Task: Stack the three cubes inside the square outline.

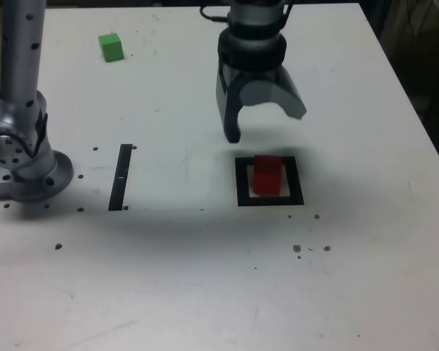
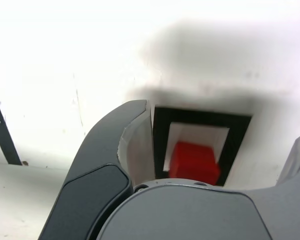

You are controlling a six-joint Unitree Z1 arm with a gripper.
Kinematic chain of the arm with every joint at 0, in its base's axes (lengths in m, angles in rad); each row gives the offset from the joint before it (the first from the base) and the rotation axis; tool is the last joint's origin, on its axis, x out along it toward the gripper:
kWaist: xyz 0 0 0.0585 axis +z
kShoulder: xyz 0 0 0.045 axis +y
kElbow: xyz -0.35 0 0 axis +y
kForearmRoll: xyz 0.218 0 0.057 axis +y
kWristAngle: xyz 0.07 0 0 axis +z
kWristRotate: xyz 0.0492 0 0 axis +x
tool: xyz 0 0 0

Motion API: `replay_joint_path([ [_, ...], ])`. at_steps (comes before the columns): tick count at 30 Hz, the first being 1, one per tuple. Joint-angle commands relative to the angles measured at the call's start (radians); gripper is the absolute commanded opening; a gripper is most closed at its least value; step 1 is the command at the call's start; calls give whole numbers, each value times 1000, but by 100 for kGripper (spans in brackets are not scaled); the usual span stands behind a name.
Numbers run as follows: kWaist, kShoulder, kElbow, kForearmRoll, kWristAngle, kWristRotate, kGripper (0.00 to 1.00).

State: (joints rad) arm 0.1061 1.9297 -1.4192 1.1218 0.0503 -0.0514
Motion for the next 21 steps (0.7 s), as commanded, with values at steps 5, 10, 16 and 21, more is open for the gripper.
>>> replay_joint_path([
  [5,83,20,-48,21,12,15,100],
  [10,142,51,-109,54,24,21,100],
  [16,198,101,-184,89,30,14,99],
  [21,238,136,-252,123,32,-11,99],
])
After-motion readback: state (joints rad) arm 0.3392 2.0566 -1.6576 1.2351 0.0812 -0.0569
